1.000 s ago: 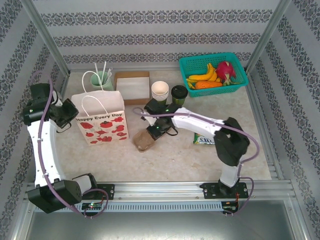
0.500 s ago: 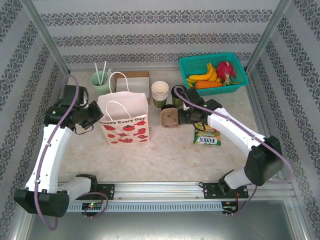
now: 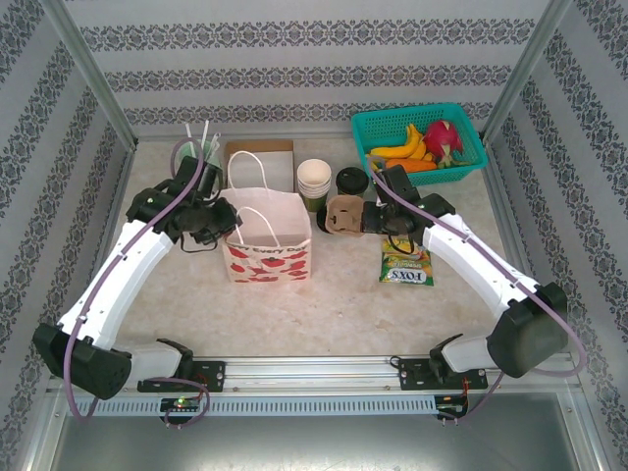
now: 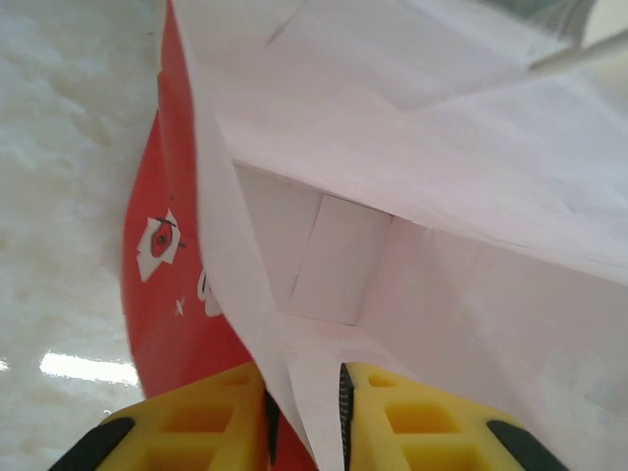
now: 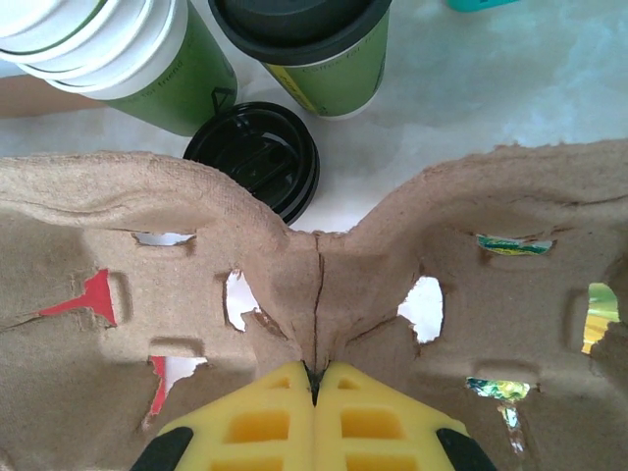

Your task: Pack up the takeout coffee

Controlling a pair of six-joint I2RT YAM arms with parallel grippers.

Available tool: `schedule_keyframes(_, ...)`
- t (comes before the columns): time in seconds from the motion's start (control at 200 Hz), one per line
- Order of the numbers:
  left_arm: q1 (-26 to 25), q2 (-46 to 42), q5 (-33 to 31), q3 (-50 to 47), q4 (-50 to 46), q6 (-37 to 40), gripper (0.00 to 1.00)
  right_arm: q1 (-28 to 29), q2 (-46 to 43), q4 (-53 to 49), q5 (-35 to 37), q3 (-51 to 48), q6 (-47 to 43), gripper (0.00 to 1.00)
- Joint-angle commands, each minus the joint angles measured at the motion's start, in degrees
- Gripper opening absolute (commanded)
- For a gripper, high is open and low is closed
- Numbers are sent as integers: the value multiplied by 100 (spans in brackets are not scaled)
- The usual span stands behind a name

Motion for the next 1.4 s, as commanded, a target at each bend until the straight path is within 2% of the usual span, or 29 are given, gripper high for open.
schedule_keyframes(0.0, -259, 191, 210, 396, -114, 291, 28, -72, -150, -93, 193, 148, 97, 0)
schedule_keyframes(0.19, -519, 519, 369, 702, -285, 508, 38, -133, -261, -93, 299, 274, 55, 0)
schedule_keyframes(0.345, -525, 349, 287, 659, -212, 570, 45, -247, -373, -197, 484, 295, 56, 0)
schedule_keyframes(0.51, -495, 144, 277, 672, -2, 913, 61, -365, -586, -302, 915, 225, 60, 0)
schedule_keyframes(0.694, -441, 215, -135, 1141, -209, 2031, 81, -483, -935, -339, 1159, 216, -9, 0)
schedule_keyframes(0.834, -438, 1, -124, 998, 640, 2972, 100, -546, -1200, -199, 1086, 221, -36, 0)
schedule_keyframes(0.959, -393, 10, -320, 987, 1273, 3703, 100, -612, -1403, -179, 1049, 339, -23, 0)
schedule_keyframes(1.004, -343, 52, -213, 947, 1568, 3997, 100, -646, -1473, -111, 932, 401, -19, 0)
schedule_keyframes(1.094, -162, 316, 220, 1051, 1908, 4630, 100, -727, -1446, -94, 164, 753, -39, 0)
schedule_keyframes(1.184, 47, 841, 809, 1635, 1688, 5204, 100, -715, -1321, -191, -485, 1216, 79, 0)
schedule_keyframes(1.264, 120, 1304, 1044, 2100, 1498, 5628, 100, -714, -1244, -20, -1149, 1444, 272, 0)
schedule_keyframes(1.394, 212, 1881, 1392, 2710, 1339, 5942, 94, -598, -789, -24, -2439, 2075, 619, 0)
